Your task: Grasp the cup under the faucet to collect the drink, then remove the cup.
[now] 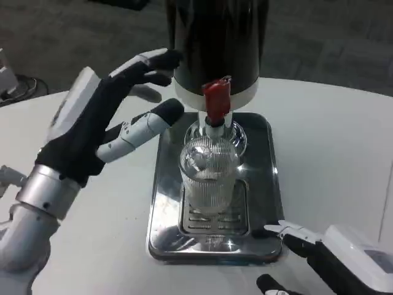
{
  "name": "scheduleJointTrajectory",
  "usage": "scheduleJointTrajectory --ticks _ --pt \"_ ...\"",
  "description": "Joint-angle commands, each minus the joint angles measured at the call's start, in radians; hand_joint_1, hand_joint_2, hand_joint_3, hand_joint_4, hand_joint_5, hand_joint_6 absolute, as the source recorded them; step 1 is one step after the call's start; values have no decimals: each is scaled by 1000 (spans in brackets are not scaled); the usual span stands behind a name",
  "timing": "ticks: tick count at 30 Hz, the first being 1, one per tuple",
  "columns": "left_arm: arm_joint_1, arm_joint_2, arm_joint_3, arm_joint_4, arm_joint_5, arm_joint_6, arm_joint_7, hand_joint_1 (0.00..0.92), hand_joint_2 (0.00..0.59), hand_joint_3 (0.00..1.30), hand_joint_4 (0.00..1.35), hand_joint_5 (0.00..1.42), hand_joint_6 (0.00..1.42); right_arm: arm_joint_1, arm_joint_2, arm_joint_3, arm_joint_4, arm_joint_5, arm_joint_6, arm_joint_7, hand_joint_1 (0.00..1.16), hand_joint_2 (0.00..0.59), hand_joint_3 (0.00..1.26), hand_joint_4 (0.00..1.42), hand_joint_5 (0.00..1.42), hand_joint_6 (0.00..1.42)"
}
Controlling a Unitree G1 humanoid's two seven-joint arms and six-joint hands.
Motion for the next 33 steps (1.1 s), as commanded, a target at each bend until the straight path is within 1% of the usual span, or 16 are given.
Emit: scheduleJointTrajectory --ticks 1,6,13,21,28,33 --pt "-56 -23 -18 0 -89 41 -101 0 93 288 246 333 446 7 2 -1 3 2 5 0 392 452 219 119 158 164" --pt "-104 -43 -22 32 -140 57 -177 0 95 287 246 349 428 7 4 0 2 0 7 -3 396 452 219 119 158 163" --pt "-166 -61 -25 105 -189 80 -264 0 92 286 255 378 456 4 6 1 0 -4 14 -2 399 452 226 119 158 162" --pt "-221 -77 -45 164 -195 83 -337 0 92 298 259 390 479 4 7 -2 -2 -1 17 -2 402 452 228 125 158 162" --pt "-245 -90 -57 182 -192 88 -374 0 91 300 260 396 491 7 10 2 -2 2 19 0 403 452 228 128 158 162" --pt "-263 -88 -74 189 -174 91 -401 0 91 300 265 400 493 10 11 -3 0 6 17 -3 403 452 228 128 158 162"
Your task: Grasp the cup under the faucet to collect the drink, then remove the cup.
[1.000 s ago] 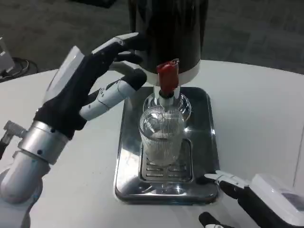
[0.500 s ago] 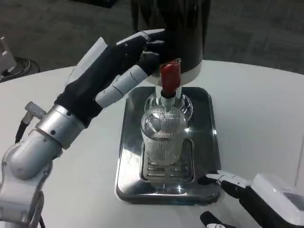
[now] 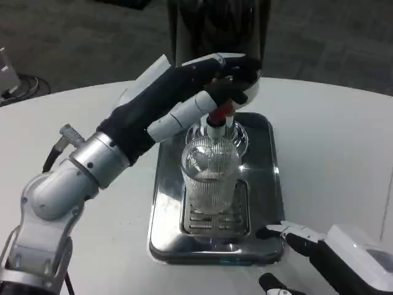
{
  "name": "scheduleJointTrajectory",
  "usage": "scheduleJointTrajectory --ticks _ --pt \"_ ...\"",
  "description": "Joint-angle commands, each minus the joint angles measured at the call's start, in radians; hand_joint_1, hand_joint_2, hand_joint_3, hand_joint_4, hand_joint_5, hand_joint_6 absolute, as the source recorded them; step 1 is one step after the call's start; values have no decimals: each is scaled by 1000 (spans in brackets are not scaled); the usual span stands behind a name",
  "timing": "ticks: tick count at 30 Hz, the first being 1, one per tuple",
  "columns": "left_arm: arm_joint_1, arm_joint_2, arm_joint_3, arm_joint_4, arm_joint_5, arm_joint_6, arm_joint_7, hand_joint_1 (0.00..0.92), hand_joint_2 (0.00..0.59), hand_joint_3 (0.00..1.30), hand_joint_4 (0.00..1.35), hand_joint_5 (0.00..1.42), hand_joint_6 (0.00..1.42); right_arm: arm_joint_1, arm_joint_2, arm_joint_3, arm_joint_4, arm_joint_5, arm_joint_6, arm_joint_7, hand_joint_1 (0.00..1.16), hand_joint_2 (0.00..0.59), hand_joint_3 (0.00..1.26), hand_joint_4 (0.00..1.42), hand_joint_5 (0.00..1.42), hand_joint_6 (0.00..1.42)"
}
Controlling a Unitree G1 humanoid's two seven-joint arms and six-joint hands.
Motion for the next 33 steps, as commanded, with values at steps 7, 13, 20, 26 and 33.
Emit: scheduleJointTrajectory --ticks 7,13,20,26,33 --pt "-46 18 -59 41 46 -4 -60 0 92 295 269 400 491 8 9 -1 3 9 10 -1 403 452 228 128 158 162" --pt "-51 33 -85 63 77 -35 -83 0 93 286 247 361 434 0 9 2 5 17 23 5 404 452 232 128 158 162" --pt "-49 53 -116 63 109 -68 -90 0 88 251 199 295 378 -21 14 -4 13 34 52 10 405 452 238 129 158 162" --pt "-52 66 -136 60 138 -88 -88 0 86 240 175 265 356 -44 29 -14 26 72 93 6 405 452 247 129 163 162" --pt "-57 70 -148 64 160 -100 -84 0 86 229 165 252 342 -77 70 -46 52 194 153 -11 420 373 201 129 183 179"
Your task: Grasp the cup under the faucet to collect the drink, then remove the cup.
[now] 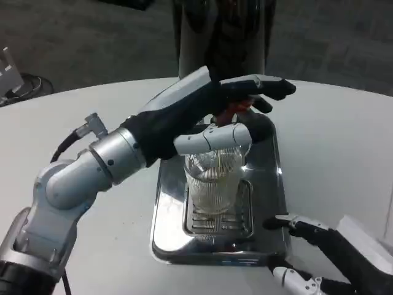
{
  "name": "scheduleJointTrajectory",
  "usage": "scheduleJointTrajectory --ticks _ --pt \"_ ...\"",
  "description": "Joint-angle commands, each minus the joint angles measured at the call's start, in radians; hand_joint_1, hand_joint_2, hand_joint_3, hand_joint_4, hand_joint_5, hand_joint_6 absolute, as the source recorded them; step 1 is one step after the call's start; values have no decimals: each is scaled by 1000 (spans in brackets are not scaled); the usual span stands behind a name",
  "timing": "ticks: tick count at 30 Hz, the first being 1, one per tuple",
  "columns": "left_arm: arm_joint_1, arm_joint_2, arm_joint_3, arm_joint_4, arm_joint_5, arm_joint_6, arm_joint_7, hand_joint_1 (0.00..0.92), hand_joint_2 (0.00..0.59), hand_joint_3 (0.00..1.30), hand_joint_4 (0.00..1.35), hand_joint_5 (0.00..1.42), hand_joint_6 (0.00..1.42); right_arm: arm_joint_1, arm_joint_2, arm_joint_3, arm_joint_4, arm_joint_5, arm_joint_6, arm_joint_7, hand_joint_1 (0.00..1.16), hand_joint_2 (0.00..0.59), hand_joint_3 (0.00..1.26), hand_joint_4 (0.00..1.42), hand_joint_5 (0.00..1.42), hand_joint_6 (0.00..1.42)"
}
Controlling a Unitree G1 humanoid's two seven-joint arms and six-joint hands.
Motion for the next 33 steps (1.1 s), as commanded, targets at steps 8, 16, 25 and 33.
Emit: scheduleJointTrajectory --ticks 8,16,25,33 --pt "11 9 -29 17 44 4 -17 0 86 229 162 251 340 -74 80 -15 92 148 -3 -111 608 244 14 64 184 182" --pt "8 14 -23 19 45 2 -3 0 85 229 164 250 346 -130 93 15 202 142 -23 -198 714 215 0 54 194 147" --pt "-2 20 -19 15 48 0 2 0 84 229 174 256 351 -240 104 32 343 154 -66 -284 788 207 0 54 184 148" --pt "-9 26 -10 2 55 3 0 0 84 234 183 260 353 -325 117 49 449 179 -100 -307 799 209 0 54 160 125"
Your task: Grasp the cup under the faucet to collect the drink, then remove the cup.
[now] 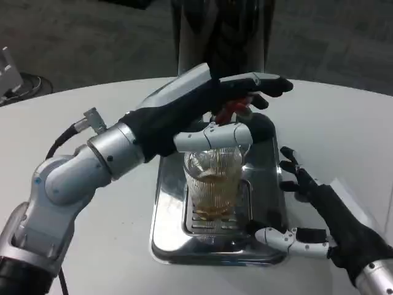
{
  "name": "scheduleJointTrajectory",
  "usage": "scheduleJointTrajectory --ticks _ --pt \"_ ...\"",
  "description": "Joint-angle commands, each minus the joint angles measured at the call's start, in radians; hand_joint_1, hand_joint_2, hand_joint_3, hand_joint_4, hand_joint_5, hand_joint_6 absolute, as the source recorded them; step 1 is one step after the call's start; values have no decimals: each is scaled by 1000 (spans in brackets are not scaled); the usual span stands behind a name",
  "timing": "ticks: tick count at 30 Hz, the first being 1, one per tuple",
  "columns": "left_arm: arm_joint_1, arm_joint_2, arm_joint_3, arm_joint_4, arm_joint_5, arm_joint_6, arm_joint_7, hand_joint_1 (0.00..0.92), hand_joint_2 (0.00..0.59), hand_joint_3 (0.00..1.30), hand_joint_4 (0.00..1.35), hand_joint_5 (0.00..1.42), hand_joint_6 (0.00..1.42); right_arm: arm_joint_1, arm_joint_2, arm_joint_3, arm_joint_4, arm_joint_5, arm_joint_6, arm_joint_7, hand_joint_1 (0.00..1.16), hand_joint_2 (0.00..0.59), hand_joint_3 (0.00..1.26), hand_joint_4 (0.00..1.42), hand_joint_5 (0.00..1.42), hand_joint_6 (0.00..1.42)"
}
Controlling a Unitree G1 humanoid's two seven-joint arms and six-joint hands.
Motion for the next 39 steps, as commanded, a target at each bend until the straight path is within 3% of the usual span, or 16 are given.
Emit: scheduleJointTrajectory --ticks 1,11,20,32,39 --pt "8 16 -10 -1 19 6 -18 0 84 234 183 260 353 -25 15 16 32 9 -38 -34 798 208 0 54 159 123" --pt "12 31 -1 -23 11 14 -24 0 94 238 184 262 353 -73 65 25 116 34 -87 -113 767 197 52 129 149 2" --pt "16 32 -3 -36 7 27 -28 0 96 241 193 269 353 -114 96 50 190 43 -110 -148 746 196 66 151 107 0" --pt "18 43 2 -33 4 27 -37 0 96 241 195 272 345 -167 115 79 294 53 -167 -166 721 200 40 110 66 0" --pt "11 50 3 -23 5 26 -43 0 97 241 197 273 340 -185 132 82 321 60 -156 -184 704 187 0 39 18 0"
